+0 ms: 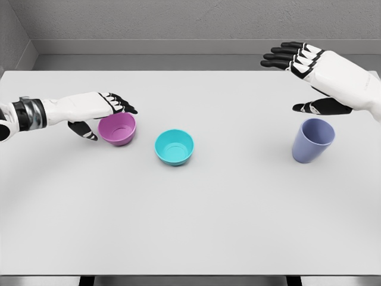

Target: Stacking bowl and cup with both arms

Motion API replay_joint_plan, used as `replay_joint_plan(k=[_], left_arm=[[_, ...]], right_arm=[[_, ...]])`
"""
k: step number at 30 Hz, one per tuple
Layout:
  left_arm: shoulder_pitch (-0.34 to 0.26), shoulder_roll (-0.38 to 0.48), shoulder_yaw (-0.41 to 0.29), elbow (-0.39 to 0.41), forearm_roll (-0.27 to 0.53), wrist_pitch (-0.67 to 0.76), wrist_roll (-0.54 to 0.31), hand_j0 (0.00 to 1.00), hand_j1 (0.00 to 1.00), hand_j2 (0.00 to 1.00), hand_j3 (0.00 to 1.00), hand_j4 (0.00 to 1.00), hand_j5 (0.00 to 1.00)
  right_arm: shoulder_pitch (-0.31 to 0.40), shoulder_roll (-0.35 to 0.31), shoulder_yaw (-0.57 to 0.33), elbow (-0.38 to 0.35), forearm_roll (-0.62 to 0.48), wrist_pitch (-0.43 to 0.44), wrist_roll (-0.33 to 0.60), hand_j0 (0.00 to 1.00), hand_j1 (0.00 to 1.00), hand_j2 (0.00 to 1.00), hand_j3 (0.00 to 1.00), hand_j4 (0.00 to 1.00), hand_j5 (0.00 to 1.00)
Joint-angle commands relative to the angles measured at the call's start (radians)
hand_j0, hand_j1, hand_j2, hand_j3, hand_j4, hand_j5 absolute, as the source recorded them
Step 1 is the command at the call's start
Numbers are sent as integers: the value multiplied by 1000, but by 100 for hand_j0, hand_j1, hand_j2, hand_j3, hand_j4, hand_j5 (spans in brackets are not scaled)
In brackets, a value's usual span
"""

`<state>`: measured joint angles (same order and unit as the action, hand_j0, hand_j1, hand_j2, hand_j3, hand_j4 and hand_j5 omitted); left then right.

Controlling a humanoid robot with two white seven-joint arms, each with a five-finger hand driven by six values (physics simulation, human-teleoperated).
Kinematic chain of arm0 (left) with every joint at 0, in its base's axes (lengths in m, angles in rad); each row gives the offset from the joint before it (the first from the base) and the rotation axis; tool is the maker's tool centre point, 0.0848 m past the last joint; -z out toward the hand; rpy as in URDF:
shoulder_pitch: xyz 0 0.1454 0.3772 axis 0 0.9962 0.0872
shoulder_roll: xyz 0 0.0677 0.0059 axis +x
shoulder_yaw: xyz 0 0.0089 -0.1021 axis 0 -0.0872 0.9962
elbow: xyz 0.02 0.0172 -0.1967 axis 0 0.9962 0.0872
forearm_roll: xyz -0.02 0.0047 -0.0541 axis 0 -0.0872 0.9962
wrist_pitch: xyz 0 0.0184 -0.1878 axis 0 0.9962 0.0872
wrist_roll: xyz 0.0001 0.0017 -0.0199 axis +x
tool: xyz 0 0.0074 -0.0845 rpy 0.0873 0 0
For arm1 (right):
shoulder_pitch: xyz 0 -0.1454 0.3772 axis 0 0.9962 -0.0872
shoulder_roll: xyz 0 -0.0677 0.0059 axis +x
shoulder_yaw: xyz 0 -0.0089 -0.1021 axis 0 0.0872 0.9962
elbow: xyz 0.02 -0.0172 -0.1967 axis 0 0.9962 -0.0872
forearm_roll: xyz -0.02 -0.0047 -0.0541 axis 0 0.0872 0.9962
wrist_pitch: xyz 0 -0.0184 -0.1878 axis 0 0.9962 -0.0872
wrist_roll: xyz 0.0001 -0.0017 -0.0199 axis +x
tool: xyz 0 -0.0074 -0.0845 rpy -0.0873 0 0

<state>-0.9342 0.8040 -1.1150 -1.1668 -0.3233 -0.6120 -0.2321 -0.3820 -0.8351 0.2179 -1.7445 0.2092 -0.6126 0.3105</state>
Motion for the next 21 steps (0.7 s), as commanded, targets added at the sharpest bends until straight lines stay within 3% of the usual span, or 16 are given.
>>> replay_joint_plan(k=[1,21], left_arm=[[0,-2,1,7,4,1,0,100,100,100,100,100,100],[15,-42,1,35,0,1,-6,100,100,100,100,100,100]], right_arm=[[0,-1,0,0,-7,2,-1,100,100,100,100,100,100],[6,-1,-2,5,-7,2,-1,100,100,100,100,100,100]])
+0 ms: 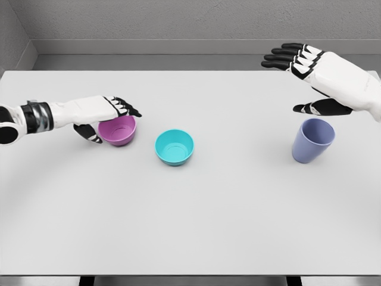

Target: Stacking bowl and cup with both arms

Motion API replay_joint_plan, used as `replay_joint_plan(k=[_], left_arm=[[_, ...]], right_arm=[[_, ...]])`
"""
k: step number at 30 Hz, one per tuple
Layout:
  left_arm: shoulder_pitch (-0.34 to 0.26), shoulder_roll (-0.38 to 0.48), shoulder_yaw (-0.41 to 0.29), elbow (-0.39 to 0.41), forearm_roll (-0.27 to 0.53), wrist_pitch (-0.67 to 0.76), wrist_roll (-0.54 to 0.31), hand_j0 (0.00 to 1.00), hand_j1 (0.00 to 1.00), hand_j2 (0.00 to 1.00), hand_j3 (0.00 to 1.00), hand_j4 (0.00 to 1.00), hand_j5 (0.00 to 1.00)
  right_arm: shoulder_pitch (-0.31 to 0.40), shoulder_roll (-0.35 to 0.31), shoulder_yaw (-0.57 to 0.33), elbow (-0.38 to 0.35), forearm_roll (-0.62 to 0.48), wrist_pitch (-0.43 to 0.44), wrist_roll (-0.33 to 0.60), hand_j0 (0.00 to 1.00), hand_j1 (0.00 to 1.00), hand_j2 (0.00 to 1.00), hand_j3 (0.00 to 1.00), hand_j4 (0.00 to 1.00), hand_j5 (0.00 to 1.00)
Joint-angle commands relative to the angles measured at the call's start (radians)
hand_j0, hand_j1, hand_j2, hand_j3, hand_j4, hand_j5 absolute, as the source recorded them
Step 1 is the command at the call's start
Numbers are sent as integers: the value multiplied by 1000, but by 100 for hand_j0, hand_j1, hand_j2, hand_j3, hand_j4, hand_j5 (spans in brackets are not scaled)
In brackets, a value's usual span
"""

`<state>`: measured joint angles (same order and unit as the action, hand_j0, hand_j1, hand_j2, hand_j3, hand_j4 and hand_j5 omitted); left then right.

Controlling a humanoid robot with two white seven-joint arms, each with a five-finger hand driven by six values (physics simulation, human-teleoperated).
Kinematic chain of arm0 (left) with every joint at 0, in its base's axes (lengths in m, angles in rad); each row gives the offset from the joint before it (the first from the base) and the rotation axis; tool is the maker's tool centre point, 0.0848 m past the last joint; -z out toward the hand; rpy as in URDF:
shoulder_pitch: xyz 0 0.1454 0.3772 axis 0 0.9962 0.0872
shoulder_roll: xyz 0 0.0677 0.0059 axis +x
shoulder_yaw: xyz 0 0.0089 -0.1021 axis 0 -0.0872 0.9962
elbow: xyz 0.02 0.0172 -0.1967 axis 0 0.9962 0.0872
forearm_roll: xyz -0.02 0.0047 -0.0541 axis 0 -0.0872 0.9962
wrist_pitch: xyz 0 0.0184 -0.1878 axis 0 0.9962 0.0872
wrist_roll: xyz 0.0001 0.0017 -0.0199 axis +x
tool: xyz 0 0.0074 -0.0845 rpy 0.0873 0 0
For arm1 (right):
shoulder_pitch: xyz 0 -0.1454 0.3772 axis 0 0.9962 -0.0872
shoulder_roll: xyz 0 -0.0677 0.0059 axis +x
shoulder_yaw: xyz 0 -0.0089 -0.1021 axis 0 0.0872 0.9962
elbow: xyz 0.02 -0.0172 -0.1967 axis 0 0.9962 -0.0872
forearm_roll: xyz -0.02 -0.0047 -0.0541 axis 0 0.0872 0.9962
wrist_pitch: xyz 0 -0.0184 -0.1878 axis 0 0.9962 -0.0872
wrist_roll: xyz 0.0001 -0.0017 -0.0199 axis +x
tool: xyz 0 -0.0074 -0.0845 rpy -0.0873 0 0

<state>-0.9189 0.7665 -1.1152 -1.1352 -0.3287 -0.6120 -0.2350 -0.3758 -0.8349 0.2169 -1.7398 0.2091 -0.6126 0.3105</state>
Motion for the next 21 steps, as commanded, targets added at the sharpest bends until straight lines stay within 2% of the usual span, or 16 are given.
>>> replay_joint_plan(k=[1,21], left_arm=[[0,-7,2,5,5,1,-3,100,100,100,100,100,100],[17,-39,2,57,4,1,-3,100,100,100,100,100,100]], right_arm=[[0,-1,-1,0,-7,2,-1,100,100,100,100,100,100],[2,-1,-1,0,-8,2,-1,100,100,100,100,100,100]])
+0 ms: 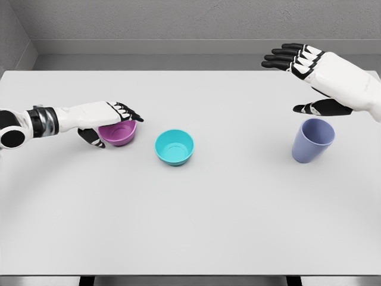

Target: Stacking bowl and cup with both arms

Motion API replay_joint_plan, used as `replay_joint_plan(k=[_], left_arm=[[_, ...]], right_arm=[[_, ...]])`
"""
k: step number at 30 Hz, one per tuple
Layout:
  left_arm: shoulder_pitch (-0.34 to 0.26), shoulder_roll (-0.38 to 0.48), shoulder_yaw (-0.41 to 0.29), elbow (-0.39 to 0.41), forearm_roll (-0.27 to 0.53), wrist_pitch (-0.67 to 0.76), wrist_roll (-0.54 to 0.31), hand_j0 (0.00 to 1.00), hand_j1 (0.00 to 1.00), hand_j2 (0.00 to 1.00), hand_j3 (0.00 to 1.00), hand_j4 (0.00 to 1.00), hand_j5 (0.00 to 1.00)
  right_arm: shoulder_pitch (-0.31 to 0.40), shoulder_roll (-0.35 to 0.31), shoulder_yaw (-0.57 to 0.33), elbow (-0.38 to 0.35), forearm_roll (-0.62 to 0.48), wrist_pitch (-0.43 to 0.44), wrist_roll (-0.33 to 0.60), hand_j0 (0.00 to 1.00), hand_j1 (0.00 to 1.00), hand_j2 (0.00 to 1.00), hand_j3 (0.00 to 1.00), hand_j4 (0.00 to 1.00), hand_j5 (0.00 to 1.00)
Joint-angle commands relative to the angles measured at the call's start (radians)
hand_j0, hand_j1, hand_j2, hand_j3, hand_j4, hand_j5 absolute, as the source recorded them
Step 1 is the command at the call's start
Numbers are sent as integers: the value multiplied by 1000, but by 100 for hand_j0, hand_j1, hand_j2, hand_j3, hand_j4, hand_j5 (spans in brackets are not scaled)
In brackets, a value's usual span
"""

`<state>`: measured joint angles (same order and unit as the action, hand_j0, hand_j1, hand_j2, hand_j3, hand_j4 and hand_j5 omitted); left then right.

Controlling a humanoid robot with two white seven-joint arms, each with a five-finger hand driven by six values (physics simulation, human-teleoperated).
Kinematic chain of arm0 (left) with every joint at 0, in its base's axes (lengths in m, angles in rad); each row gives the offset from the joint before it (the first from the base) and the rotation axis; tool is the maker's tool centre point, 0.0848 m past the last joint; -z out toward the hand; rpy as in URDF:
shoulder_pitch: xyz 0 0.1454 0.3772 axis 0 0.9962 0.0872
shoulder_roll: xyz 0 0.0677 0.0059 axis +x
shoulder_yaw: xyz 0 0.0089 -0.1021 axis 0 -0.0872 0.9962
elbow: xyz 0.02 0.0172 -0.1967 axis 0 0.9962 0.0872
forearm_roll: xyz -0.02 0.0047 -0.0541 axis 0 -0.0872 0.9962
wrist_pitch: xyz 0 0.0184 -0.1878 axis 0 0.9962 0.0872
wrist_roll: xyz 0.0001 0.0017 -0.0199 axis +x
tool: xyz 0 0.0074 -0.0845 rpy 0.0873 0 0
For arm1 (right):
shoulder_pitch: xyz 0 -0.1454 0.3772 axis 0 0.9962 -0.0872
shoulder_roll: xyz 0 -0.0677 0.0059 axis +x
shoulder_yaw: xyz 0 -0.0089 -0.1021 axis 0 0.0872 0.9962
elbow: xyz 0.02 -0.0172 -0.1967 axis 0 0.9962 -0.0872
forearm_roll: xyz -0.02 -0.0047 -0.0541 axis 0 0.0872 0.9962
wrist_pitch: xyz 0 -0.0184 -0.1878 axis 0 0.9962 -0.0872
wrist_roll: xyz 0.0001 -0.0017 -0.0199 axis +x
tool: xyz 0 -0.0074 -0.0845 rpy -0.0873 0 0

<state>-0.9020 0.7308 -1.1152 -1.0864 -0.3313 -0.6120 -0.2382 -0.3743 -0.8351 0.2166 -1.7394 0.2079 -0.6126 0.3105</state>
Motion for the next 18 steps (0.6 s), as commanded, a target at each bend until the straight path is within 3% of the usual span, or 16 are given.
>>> replay_joint_plan(k=[1,3,6,11,18], left_arm=[[0,-8,2,8,6,1,0,100,100,100,100,100,100],[2,-10,2,8,8,1,0,100,100,100,100,100,100],[2,-11,2,8,6,1,-1,88,88,88,88,88,88],[2,-22,2,8,5,1,-16,75,75,75,75,75,75],[2,-21,9,2,9,1,-15,75,75,75,75,75,75]], right_arm=[[0,-1,0,0,-7,2,-1,100,100,100,100,100,100],[0,-1,0,0,-7,2,-1,100,100,100,100,100,100],[0,-1,0,0,-7,2,-1,100,100,100,100,100,100],[0,-1,0,0,-7,2,-1,100,100,100,100,100,100],[3,-10,0,-3,-7,2,-1,100,100,100,100,100,100]])
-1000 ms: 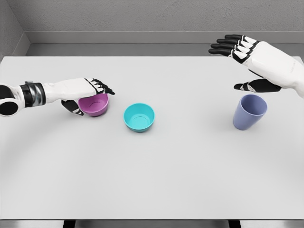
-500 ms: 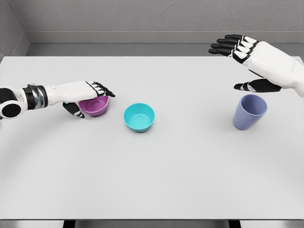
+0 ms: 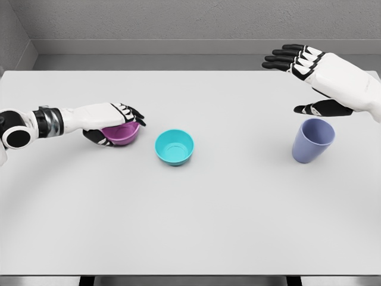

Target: Stacking bowl and cup with both arms

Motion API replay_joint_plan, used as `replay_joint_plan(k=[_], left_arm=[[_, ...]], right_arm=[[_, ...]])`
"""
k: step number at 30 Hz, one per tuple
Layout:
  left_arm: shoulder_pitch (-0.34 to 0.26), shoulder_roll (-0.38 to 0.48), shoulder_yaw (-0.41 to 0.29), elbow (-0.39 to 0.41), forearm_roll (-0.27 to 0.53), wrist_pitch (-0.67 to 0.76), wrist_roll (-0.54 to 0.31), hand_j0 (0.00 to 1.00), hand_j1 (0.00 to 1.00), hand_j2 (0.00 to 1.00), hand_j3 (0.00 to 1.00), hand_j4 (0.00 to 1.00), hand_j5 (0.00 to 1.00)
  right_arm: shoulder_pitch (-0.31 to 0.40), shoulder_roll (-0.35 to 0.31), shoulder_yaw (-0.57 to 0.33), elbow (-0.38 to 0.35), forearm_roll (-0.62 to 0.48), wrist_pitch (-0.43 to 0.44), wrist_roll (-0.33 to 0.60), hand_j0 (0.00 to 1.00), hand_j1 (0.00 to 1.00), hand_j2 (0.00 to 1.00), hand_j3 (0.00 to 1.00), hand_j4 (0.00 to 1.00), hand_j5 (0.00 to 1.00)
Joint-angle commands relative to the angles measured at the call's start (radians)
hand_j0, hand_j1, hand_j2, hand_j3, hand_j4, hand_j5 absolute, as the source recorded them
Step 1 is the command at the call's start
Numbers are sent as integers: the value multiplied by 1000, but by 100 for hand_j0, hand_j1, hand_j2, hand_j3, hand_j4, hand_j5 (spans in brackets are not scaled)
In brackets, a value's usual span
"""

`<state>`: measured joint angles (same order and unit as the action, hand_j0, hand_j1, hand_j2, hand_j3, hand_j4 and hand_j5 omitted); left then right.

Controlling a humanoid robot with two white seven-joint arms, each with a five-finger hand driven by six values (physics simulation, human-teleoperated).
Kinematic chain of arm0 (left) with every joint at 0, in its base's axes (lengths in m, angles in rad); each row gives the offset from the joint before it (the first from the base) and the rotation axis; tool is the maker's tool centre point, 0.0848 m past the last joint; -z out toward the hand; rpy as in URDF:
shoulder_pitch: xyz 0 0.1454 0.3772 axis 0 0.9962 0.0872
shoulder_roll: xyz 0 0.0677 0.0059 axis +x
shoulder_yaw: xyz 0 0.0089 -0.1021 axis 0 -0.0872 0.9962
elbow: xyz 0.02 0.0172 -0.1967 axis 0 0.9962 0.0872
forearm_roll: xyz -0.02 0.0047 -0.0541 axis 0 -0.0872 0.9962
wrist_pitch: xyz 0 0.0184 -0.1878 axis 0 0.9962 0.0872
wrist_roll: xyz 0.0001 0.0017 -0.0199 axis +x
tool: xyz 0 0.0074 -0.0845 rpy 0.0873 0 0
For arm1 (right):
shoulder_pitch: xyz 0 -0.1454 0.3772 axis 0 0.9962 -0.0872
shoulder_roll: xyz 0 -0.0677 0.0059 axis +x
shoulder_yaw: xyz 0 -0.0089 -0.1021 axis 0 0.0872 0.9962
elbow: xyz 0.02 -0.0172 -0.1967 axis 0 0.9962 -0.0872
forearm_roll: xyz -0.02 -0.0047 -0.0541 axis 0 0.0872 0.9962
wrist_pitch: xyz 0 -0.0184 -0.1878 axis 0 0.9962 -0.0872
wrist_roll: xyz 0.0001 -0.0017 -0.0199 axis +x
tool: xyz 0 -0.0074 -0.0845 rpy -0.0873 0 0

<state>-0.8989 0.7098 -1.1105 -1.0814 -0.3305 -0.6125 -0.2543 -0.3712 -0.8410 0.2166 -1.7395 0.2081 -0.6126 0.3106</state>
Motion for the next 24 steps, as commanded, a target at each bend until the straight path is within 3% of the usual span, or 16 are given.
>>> replay_joint_plan(k=[1,9,20,24], left_arm=[[0,0,8,-6,10,2,1,75,75,75,75,75,75],[0,14,49,-46,16,2,1,76,76,76,76,76,76],[-5,20,84,-51,18,2,1,77,77,77,77,77,77],[-3,17,86,-75,16,2,1,77,77,77,77,77,77]], right_arm=[[0,-4,0,-2,-7,2,1,100,100,100,100,100,100],[8,-23,0,-9,-7,2,-1,100,100,100,100,100,100],[94,-21,-140,-18,-4,2,1,100,100,100,100,100,100],[43,-115,-194,-20,-1,2,1,100,100,100,100,100,100]])
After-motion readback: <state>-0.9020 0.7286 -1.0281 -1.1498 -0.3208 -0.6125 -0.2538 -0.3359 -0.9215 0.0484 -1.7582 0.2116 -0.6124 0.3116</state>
